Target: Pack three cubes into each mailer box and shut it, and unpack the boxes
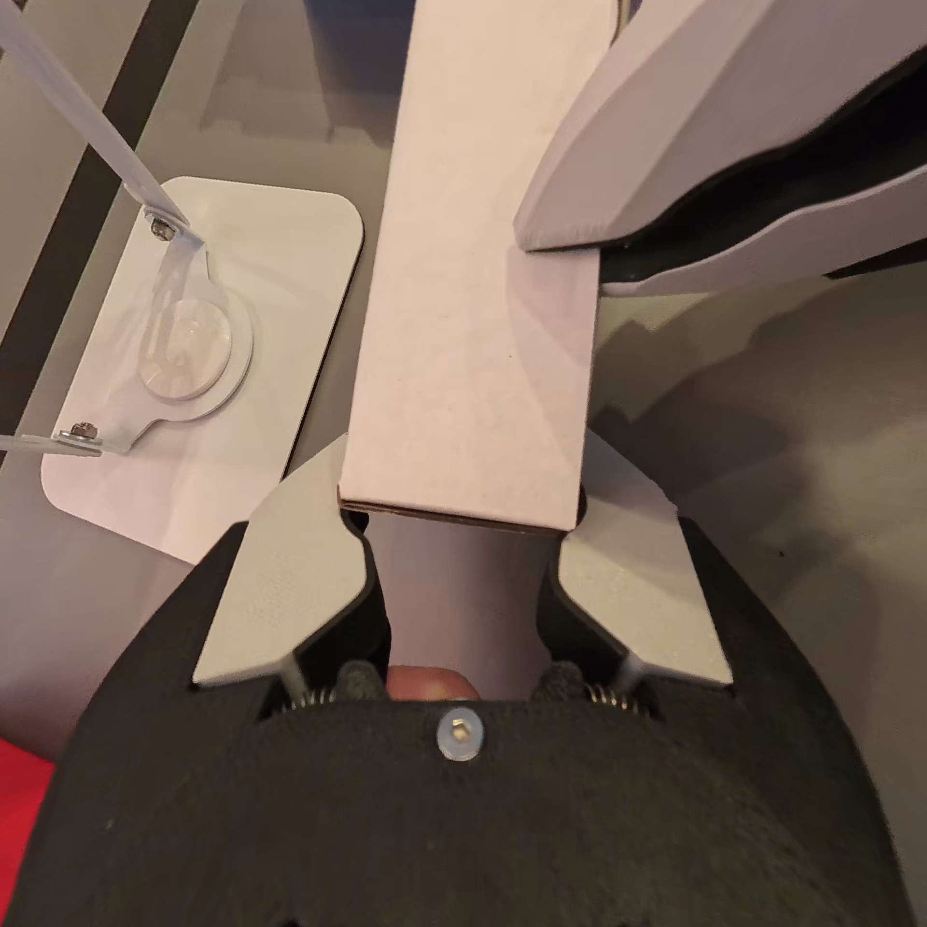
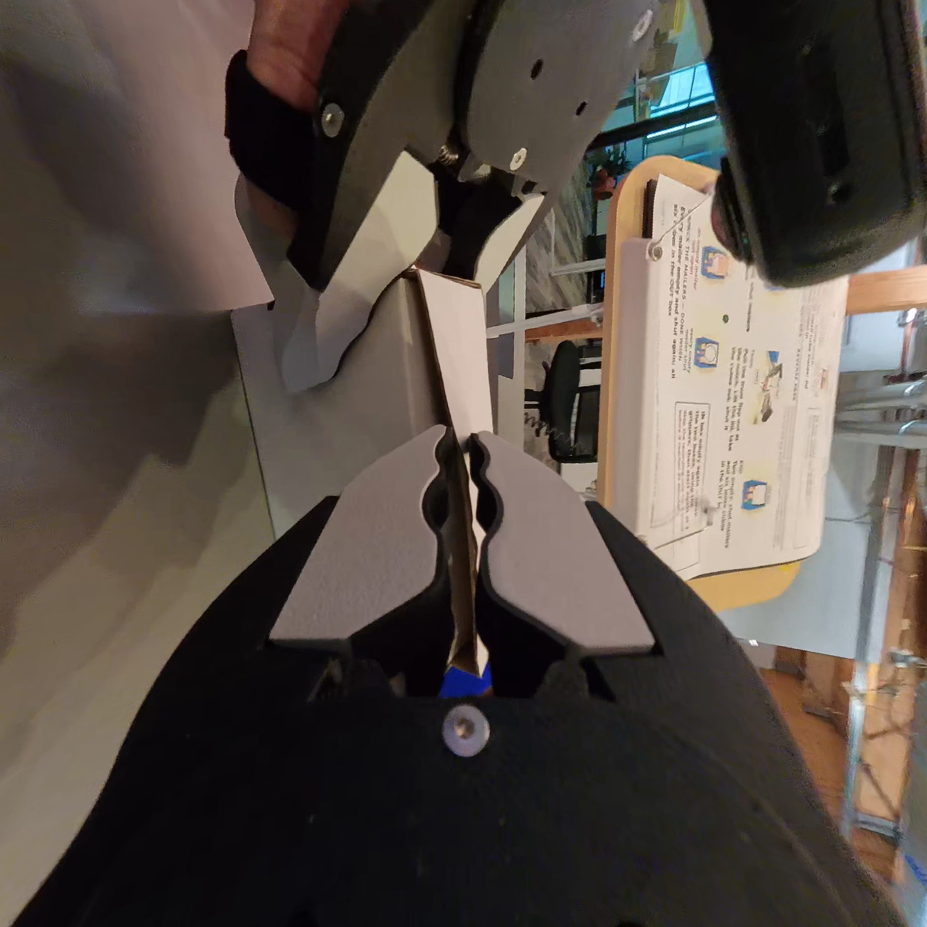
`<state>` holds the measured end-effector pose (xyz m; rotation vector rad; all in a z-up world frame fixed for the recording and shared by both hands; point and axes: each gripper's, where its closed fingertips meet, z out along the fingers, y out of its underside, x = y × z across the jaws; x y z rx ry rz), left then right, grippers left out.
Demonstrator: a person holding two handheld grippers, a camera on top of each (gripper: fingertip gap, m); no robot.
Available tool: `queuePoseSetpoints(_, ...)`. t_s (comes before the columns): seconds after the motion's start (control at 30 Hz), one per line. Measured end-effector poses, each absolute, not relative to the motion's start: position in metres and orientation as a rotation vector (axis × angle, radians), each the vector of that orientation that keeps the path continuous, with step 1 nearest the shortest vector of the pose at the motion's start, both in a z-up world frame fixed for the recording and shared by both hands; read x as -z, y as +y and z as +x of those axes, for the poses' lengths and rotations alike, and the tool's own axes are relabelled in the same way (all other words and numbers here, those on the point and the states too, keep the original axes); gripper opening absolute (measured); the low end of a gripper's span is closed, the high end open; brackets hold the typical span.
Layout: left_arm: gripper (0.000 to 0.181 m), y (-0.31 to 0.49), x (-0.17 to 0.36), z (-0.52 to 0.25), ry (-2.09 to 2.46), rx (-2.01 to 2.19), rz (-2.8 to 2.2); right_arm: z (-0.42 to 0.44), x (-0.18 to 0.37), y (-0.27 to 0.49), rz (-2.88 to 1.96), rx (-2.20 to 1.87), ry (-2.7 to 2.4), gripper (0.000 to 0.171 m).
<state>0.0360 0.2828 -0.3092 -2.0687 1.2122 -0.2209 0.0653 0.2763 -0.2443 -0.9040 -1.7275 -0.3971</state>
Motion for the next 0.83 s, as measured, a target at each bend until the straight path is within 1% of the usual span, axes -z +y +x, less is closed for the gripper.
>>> queuePoseSetpoints(0.13, 0.075, 0.282, 0.309, 0.037, 1.223, 0.204, -2.058, 0.065, 0.232, 0.279, -0.961, 0.32, -1.688, 0.001)
queuePoseSetpoints(0.3, 0.075, 0.28, 0.309, 0.038, 1.275, 0.14, -2.028, 0.061, 0.209, 0.292, -1.104, 0.211, -1.664, 0.004)
queuePoseSetpoints(0.47, 0.076, 0.28, 0.308, 0.039, 1.299, 0.082, -1.988, 0.057, 0.204, 0.303, -1.228, 0.117, -1.764, 0.006)
queuePoseSetpoints(0.57, 0.076, 0.279, 0.308, 0.04, 1.316, 0.046, -1.955, 0.057, 0.205, 0.305, -1.316, -0.005, -1.82, 0.008)
queuePoseSetpoints(0.73, 0.076, 0.273, 0.308, 0.041, 1.411, -0.077, -1.859, 0.063, 0.206, 0.305, -1.351, -0.084, -1.945, 0.021)
queuePoseSetpoints(0.77, 0.075, 0.272, 0.308, 0.041, 1.42, -0.098, -1.85, 0.065, 0.205, 0.302, -1.363, -0.131, -1.966, 0.027)
queuePoseSetpoints(0.83, 0.076, 0.271, 0.308, 0.04, 1.431, -0.143, -1.828, 0.072, 0.208, 0.301, -1.409, -0.17, -2.001, 0.022)
